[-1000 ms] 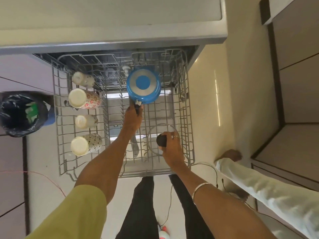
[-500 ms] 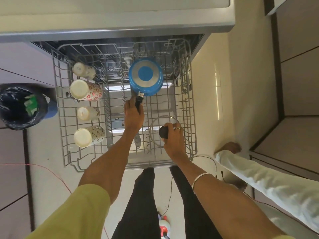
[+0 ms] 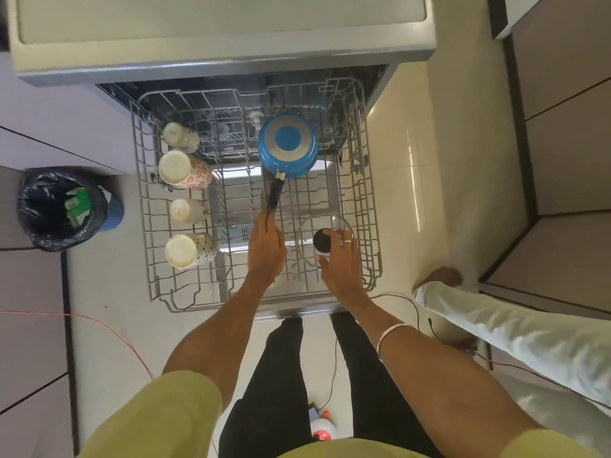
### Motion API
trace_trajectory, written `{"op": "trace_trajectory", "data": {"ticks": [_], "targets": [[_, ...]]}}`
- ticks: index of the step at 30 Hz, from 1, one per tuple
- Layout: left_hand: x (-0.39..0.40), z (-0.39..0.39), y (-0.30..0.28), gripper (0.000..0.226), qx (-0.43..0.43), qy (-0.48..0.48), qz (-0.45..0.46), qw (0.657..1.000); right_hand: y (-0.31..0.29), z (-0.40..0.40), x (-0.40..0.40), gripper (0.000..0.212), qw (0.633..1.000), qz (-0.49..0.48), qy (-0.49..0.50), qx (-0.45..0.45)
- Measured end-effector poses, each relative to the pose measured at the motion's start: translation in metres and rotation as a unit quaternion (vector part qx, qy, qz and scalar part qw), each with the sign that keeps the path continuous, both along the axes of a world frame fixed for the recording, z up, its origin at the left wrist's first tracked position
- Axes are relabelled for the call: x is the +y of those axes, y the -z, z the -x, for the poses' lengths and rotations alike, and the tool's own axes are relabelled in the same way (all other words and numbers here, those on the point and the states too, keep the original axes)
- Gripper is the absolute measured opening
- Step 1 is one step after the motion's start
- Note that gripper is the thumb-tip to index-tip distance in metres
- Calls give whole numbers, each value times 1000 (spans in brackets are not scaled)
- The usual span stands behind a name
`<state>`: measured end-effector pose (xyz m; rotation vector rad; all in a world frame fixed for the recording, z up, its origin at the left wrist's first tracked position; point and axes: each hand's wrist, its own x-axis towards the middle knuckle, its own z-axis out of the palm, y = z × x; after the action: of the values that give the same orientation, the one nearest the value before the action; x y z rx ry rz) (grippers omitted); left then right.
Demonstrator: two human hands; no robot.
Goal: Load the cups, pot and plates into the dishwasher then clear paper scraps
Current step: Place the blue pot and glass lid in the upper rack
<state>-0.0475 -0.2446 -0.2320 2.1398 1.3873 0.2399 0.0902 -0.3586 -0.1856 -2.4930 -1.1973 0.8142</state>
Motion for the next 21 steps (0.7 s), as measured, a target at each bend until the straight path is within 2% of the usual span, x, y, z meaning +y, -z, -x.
{"op": "trace_trajectory", "data": {"ticks": [4,9,18,21], "targets": [[-18,21,-17,38,35,60,-11,997,-18,15,-10,50,1000,-24,-3,-17],[-32,41,-38,43,56,92,2,994,-39,32,-15,46,999,-39,-7,-13],[-67,62,-91,49,10,42,25,999,-88,50,-21,49,994,-97,-36,-17],[-82,72,-97,50,22,24,20,999,-101,54,-30,50,993,-101,-62,-24]]}}
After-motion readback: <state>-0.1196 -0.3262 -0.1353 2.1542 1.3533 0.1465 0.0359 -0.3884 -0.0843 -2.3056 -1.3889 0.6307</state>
